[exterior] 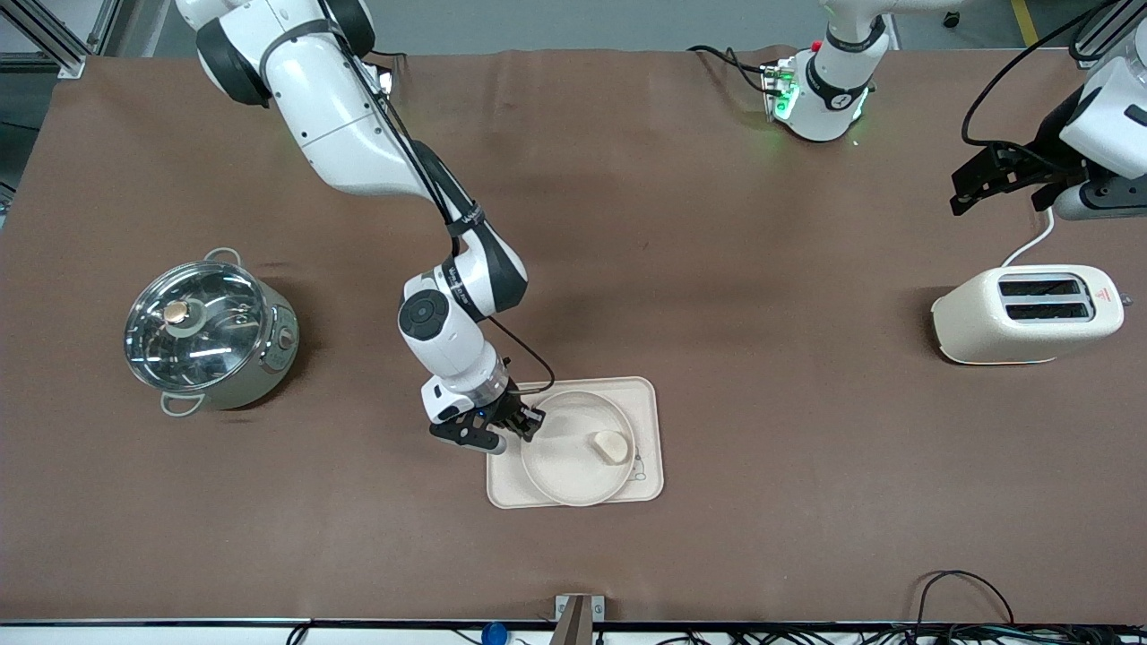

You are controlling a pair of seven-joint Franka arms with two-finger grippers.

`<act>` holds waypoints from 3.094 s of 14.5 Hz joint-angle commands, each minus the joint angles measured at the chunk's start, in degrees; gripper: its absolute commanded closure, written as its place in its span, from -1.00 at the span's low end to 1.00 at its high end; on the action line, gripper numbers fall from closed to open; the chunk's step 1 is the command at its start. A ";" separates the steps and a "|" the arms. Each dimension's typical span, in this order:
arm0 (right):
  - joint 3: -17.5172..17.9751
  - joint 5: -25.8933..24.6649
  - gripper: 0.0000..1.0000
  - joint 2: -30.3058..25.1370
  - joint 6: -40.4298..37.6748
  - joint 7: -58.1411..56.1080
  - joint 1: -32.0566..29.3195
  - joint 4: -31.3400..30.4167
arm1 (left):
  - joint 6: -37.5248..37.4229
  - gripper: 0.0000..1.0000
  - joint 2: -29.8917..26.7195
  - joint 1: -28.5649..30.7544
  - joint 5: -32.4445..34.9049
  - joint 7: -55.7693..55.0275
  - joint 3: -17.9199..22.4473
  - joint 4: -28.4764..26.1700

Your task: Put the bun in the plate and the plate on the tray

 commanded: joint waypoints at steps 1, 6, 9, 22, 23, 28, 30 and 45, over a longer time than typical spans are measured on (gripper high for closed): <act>0.63 0.74 0.95 -0.37 2.53 -2.53 -0.42 -2.82 | -0.86 -1.00 0.30 -0.20 0.09 0.18 0.26 0.86; 0.63 0.74 0.94 -0.55 3.68 -2.53 -0.15 -3.53 | -0.94 -1.00 0.21 -0.37 -0.08 0.44 0.17 0.85; 0.63 0.74 0.87 -0.55 3.77 -2.53 -0.15 -3.53 | -0.86 -1.00 0.30 -0.38 -0.34 0.44 0.17 0.86; 0.63 1.62 -1.00 -9.23 -11.75 -1.21 -3.22 -2.39 | -0.77 -1.00 0.74 -0.11 -0.52 0.70 0.17 0.86; 0.54 1.62 -1.00 -11.25 -15.35 -1.12 -3.75 -2.39 | -0.77 -1.00 0.74 -0.11 -0.52 0.70 0.17 0.94; 0.10 0.56 -1.00 -22.76 -33.80 -1.65 -8.05 -2.92 | -0.94 -1.00 0.47 -0.11 -0.52 0.79 0.17 0.86; 0.01 -1.01 -1.00 -28.21 -42.07 -1.91 -11.38 -2.92 | -0.86 -1.00 0.65 -0.11 -0.43 0.70 0.17 0.94; -2.36 -16.68 -1.00 -56.08 -66.19 -36.96 -26.85 -11.33 | -0.86 -1.00 0.65 -0.20 -0.61 0.79 0.17 1.03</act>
